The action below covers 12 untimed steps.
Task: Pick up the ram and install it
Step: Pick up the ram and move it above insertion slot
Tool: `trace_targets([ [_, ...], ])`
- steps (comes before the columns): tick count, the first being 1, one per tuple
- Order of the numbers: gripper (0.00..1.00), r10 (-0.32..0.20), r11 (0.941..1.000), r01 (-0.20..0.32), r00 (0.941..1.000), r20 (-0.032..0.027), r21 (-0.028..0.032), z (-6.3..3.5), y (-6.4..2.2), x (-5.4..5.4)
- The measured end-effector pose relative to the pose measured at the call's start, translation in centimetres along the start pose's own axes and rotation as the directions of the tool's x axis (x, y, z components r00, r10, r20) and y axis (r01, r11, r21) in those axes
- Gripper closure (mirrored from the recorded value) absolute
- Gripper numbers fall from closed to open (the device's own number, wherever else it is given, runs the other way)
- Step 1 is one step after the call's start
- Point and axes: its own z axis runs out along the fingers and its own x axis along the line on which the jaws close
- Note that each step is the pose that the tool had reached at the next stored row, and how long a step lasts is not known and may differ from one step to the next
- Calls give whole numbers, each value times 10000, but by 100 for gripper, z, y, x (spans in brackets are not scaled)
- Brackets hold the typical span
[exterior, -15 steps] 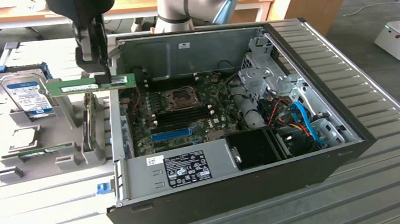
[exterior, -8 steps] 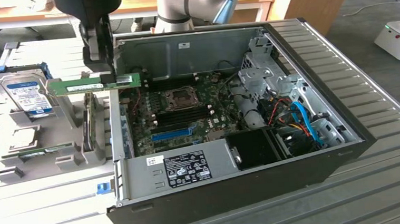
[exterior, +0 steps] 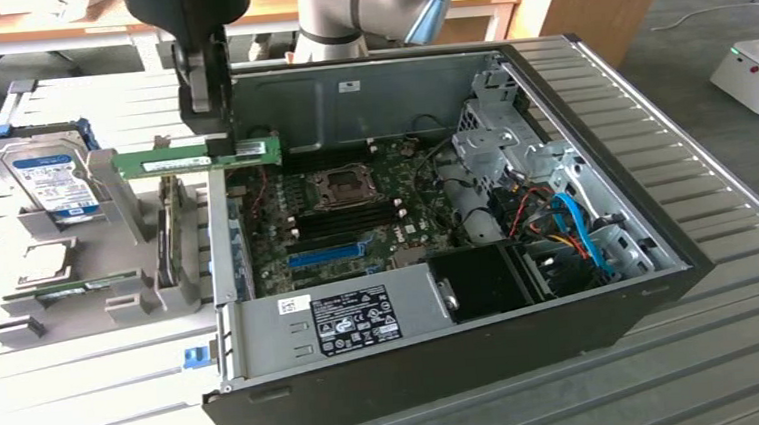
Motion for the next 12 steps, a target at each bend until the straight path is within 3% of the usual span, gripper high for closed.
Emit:
trace_targets([
  [6,88,0,10000,0,10000,11,-2,-4,-118,1],
  [12,88,-1,10000,1,10000,27,-24,-11,-293,4],
])
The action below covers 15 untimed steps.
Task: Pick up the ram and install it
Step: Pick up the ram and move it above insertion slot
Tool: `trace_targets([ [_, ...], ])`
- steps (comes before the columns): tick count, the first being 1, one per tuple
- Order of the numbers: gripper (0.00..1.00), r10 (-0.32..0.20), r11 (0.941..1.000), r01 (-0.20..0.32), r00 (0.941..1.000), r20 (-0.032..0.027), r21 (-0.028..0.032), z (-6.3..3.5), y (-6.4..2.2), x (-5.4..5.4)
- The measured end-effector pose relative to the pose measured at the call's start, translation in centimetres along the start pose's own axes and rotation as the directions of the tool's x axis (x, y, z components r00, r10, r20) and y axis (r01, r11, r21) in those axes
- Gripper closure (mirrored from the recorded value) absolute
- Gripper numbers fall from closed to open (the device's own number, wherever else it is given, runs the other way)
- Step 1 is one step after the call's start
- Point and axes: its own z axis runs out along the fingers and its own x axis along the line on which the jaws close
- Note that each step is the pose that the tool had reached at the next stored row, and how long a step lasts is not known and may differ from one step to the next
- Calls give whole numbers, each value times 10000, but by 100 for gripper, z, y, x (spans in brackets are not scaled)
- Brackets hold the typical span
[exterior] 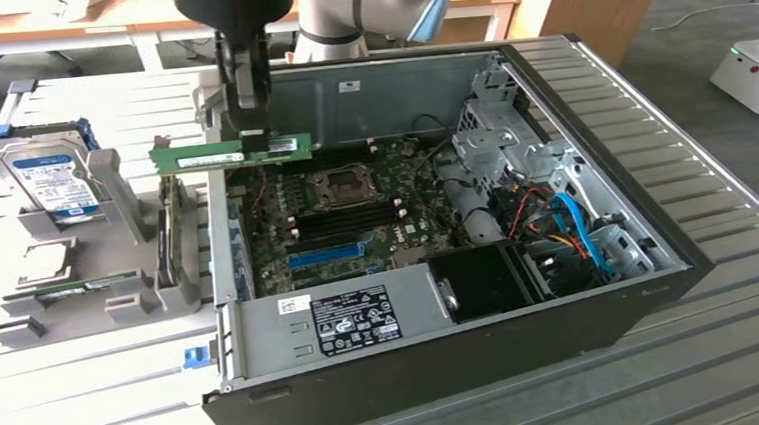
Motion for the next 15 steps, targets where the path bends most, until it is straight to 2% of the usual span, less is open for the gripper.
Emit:
trace_targets([
  [6,88,0,10000,0,10000,41,-2,-5,-142,-3],
  [10,88,-1,10000,1,10000,73,-4,-10,-266,-9],
  [15,88,-5,10000,5,9999,135,-7,-15,-407,-15],
])
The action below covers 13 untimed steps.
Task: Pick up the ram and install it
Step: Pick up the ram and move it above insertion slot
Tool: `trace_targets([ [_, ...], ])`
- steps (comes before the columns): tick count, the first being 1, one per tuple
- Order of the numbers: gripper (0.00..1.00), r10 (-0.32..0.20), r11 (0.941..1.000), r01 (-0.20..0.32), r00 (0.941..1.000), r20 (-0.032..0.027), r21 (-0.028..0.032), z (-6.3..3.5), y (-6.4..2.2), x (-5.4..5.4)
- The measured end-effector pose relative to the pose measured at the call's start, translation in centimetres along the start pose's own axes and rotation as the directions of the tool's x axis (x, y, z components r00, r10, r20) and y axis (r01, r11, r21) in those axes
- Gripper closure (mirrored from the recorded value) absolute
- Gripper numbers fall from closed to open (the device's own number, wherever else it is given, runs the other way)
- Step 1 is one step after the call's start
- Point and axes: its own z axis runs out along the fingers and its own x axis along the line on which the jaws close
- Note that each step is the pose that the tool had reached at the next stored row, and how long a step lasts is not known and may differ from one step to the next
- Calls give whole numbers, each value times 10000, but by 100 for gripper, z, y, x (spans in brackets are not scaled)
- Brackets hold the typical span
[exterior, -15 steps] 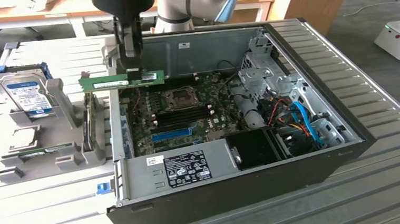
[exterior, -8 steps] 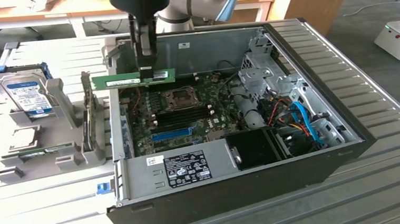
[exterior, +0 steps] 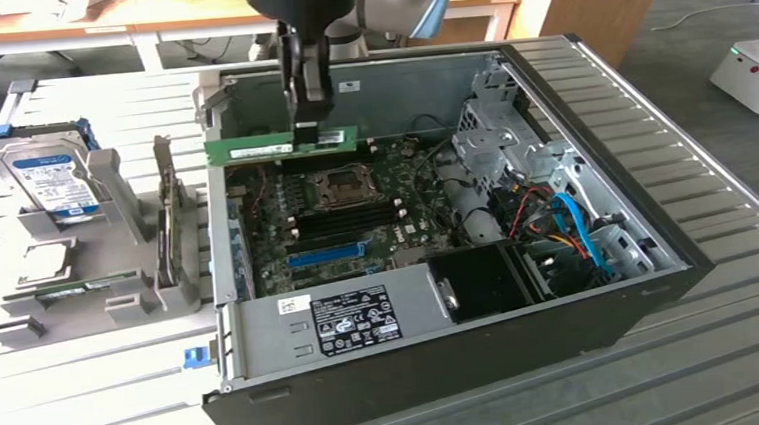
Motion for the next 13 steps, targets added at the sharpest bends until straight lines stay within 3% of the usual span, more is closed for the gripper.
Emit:
trace_targets([
  [13,88,-2,10000,2,10000,74,-8,-7,-272,-13],
])
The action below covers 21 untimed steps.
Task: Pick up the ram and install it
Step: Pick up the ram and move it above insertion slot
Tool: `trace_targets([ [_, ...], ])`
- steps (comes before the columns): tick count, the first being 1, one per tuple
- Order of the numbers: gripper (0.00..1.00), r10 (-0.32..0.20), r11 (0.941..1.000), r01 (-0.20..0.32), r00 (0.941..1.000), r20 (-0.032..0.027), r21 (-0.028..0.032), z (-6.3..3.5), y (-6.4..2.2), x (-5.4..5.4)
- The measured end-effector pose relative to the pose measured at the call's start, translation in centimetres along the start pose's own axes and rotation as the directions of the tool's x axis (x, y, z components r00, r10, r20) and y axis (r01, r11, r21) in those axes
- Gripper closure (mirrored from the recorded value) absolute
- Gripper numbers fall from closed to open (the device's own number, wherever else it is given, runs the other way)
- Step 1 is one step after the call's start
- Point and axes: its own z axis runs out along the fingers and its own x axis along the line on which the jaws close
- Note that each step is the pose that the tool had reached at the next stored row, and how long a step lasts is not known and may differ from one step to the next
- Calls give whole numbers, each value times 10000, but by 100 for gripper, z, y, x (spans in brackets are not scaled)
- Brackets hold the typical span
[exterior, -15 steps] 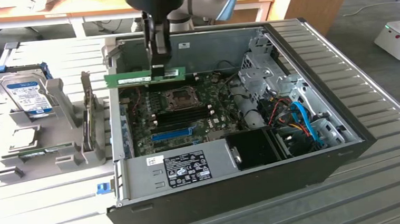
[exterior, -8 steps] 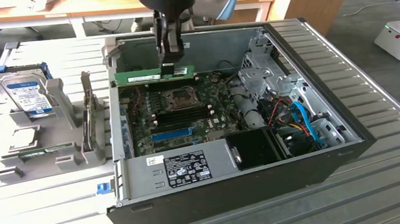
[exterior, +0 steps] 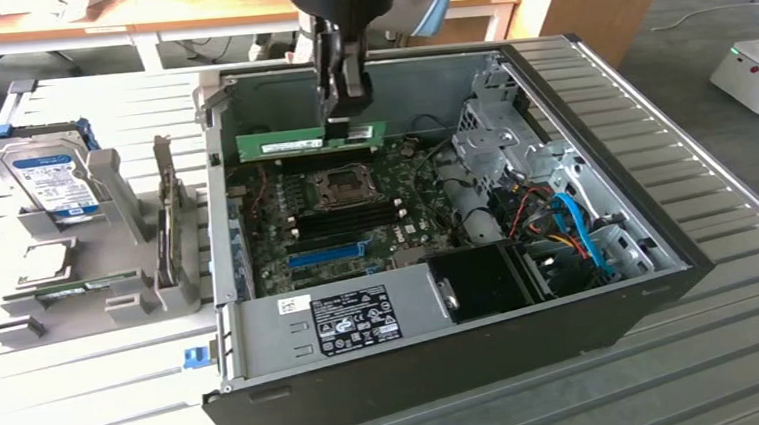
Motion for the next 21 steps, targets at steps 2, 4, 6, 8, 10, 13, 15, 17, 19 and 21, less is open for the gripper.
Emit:
trace_targets([
  [2,88,0,10000,0,10000,3,-1,-1,-37,-2],
  [4,88,1,10000,-1,10000,3,0,-2,-67,-3],
  [6,88,0,10000,0,10000,3,-1,-3,-101,-5],
  [8,88,-1,10000,1,10000,4,0,-3,-137,-6],
  [10,88,0,10000,0,10000,5,0,-3,-175,-8],
  [13,88,1,10000,-1,10000,7,0,-5,-244,-12],
  [15,88,0,10000,0,10000,8,-1,-7,-287,-13],
  [17,88,-1,10000,1,10000,8,-1,-8,-303,-14],
  [19,88,0,10000,0,10000,9,-1,-7,-303,-15],
  [21,88,0,10000,0,10000,9,-1,-8,-303,-15],
])
